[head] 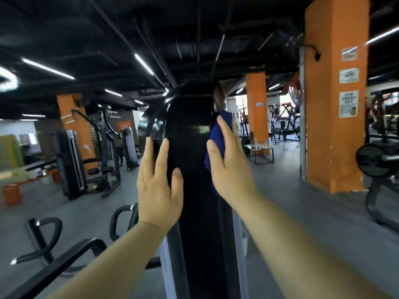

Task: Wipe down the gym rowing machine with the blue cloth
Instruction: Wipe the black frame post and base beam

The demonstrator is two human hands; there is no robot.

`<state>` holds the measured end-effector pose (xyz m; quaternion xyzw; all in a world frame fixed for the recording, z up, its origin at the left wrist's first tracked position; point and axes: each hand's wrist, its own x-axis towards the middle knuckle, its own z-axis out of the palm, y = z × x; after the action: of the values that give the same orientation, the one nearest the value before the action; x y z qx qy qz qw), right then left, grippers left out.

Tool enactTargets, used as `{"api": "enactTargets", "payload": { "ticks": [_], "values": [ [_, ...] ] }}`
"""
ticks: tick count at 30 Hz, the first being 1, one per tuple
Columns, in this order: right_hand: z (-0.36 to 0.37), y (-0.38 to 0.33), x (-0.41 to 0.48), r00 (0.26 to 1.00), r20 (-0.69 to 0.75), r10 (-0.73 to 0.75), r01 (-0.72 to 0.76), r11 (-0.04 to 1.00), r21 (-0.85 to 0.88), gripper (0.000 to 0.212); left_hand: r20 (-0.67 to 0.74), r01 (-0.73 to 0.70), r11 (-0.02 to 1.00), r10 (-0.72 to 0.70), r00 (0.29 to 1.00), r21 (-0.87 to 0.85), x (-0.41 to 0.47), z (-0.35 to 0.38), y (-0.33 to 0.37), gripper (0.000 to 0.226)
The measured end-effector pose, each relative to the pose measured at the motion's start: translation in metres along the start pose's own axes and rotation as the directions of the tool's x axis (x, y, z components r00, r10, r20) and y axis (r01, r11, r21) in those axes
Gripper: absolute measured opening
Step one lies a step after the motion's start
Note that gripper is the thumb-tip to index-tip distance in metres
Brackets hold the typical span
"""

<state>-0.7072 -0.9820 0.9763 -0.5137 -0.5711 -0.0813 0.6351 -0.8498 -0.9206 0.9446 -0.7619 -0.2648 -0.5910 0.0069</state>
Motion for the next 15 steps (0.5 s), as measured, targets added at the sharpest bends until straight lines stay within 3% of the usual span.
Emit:
{"api": "enactTargets", "payload": {
  "ticks": [3, 6, 10, 13, 15],
  "values": [
    [0.004, 0.001, -0.010, 0.999, 0.005, -0.042, 0.042, 0.998, 0.055, 0.051, -0.004, -0.002, 1.000, 0.001, 1.000, -0.029, 0.035, -0.009, 0.019, 0.059],
    [0.013, 0.012, -0.035, 0.978, 0.053, -0.201, 0.200, 0.979, 0.029, 0.044, -0.045, -0.049, 0.999, 0.048, 0.998, -0.013, 0.066, -0.015, 0.040, 0.054],
    [0.001, 0.011, 0.029, 0.950, 0.048, -0.308, 0.300, 0.946, 0.127, 0.046, -0.047, 0.005, 1.000, -0.006, 0.999, -0.026, 0.100, -0.013, 0.063, 0.053],
    [-0.017, 0.010, 0.109, 0.981, 0.080, -0.176, 0.148, 0.949, 0.277, 0.040, -0.068, 0.082, 0.997, -0.082, 0.994, -0.005, 0.117, -0.006, 0.070, 0.049],
    [-0.021, 0.016, 0.138, 0.983, 0.134, -0.122, 0.074, 0.945, 0.318, 0.035, -0.069, 0.061, 0.973, -0.047, 0.997, 0.222, 0.118, 0.003, 0.069, 0.050]
  ]
}}
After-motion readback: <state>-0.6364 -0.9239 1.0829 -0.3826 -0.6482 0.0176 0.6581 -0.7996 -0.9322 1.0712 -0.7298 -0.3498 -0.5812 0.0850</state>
